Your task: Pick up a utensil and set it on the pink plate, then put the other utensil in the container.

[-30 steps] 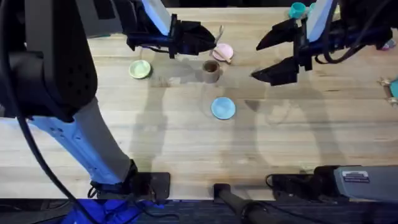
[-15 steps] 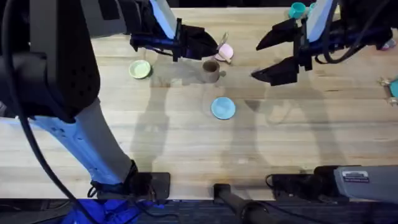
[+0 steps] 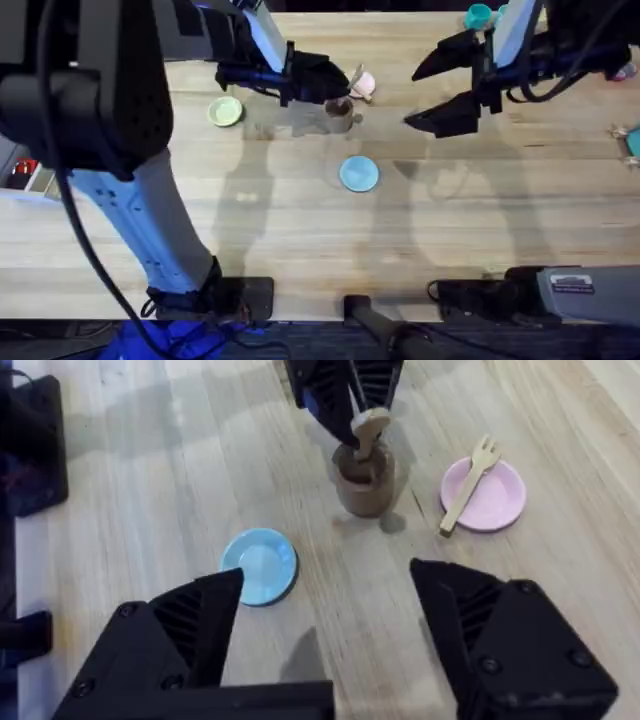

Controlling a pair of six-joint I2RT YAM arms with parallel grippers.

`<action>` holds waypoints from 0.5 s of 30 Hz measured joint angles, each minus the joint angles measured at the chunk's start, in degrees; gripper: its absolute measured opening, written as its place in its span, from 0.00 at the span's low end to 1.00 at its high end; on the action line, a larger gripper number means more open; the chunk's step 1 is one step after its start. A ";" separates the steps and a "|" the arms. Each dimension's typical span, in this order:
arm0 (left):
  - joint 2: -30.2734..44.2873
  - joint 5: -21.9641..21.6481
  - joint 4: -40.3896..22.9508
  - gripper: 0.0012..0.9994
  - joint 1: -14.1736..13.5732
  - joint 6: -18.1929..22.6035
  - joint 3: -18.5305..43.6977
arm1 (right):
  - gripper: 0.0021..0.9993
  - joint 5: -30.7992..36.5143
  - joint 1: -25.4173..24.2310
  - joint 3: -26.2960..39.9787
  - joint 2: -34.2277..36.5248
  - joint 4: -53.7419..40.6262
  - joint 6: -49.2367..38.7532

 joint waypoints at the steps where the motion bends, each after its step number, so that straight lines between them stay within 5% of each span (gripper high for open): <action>1: 0.48 0.23 0.02 0.04 0.00 0.25 0.00 | 1.00 0.00 0.00 0.00 0.00 0.00 0.00; 15: 3.17 1.25 -0.43 0.04 0.00 1.30 0.00 | 1.00 0.00 0.00 0.00 0.00 0.00 0.00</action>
